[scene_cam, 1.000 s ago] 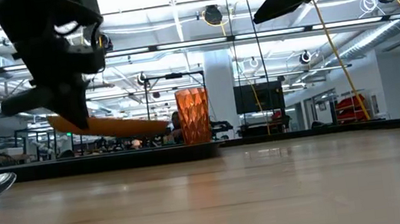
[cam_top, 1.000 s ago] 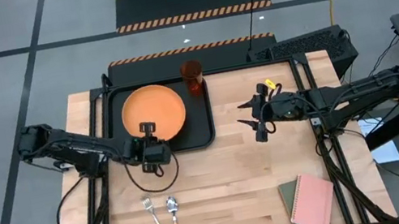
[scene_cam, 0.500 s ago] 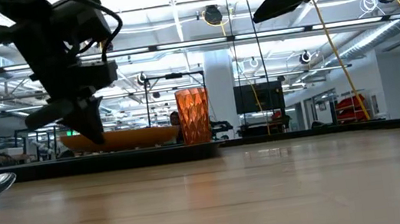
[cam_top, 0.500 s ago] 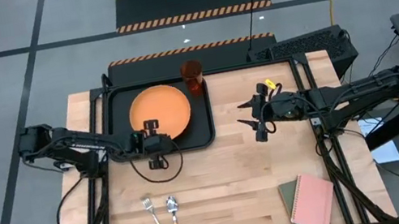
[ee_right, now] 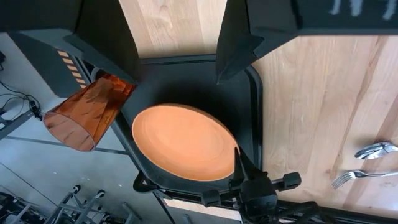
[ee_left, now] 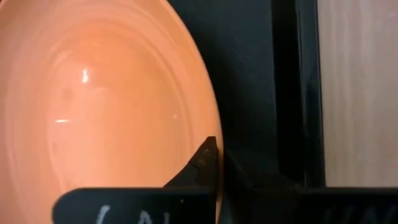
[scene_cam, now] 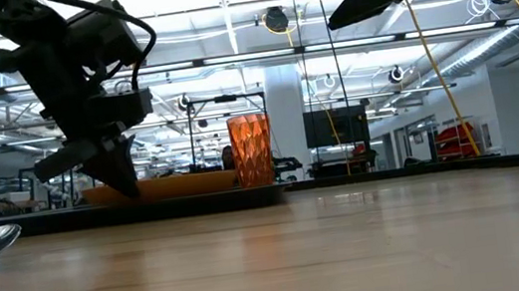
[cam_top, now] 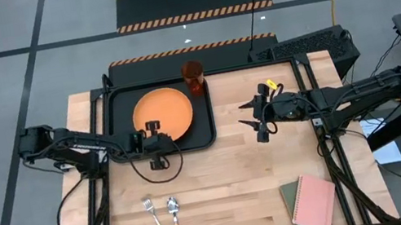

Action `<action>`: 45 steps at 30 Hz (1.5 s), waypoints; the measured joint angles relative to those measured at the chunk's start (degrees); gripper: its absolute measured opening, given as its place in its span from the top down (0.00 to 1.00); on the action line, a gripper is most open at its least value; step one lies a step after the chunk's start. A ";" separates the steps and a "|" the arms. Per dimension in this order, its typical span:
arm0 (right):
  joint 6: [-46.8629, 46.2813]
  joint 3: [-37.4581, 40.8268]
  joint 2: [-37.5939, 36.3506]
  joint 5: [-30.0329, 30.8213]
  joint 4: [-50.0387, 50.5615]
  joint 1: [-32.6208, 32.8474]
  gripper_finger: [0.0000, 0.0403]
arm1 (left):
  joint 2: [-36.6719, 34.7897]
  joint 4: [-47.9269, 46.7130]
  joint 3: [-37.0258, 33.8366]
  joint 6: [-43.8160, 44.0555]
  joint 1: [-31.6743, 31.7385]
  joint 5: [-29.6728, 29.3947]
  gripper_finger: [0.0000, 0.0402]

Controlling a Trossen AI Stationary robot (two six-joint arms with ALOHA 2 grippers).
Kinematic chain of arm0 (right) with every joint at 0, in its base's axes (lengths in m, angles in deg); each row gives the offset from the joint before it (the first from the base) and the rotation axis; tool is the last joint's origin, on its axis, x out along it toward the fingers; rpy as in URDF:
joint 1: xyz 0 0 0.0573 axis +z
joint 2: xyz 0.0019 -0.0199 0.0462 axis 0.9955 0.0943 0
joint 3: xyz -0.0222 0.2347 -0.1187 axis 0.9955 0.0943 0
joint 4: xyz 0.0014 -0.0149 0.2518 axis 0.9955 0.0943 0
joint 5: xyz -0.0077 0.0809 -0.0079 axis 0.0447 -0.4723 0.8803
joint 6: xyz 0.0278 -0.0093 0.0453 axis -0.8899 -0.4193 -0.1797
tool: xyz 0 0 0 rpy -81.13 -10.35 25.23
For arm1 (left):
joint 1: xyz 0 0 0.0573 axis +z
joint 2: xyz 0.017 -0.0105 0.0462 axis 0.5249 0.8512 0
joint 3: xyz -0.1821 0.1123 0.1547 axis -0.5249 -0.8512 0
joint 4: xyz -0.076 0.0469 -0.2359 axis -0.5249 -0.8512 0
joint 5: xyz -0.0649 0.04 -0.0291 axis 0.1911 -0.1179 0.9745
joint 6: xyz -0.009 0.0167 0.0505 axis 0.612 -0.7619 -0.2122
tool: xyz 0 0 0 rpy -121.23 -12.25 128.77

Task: Pick and place plate/cup/fork/spoon on tray
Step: Put the orange plate on the black serving tray to the bottom left of the orange cup

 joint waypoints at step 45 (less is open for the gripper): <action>-0.02 0.00 0.00 -0.17 0.04 0.01 0.50 | 0.00 -13.93 5.24 13.65 0.08 -0.24 0.90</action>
